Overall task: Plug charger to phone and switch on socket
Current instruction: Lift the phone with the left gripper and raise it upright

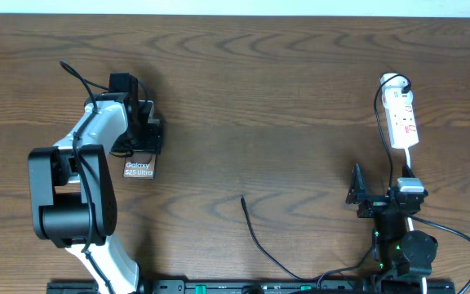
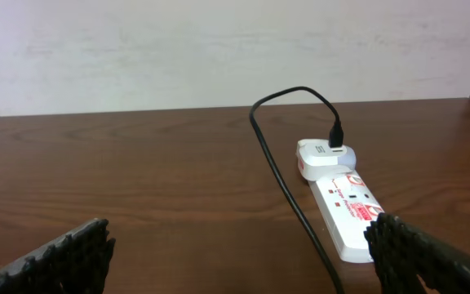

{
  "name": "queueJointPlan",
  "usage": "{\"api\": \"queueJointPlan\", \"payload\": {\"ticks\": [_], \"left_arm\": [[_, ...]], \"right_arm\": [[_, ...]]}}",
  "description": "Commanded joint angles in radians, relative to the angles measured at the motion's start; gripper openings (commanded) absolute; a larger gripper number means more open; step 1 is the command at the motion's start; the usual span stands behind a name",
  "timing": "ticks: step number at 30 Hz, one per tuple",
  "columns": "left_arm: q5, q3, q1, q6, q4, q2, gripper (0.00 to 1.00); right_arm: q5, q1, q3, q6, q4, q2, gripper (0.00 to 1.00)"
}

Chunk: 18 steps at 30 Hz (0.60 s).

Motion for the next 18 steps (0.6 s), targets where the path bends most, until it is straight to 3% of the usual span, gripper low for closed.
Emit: {"api": "queueJointPlan", "payload": {"ticks": [1, 10, 18], "left_arm": [[-0.002, -0.009, 0.004, 0.014, -0.014, 0.01, 0.07], [-0.001, 0.057, 0.004, 0.013, -0.067, -0.041, 0.07], [-0.001, 0.076, 0.004, 0.008, -0.095, -0.216, 0.07]], "right_arm": [[0.004, 0.006, -0.001, -0.011, -0.004, -0.005, 0.99], [0.004, 0.006, -0.001, -0.011, -0.004, -0.005, 0.99], [0.005, 0.006, -0.001, -0.011, -0.004, -0.005, 0.99]]}}
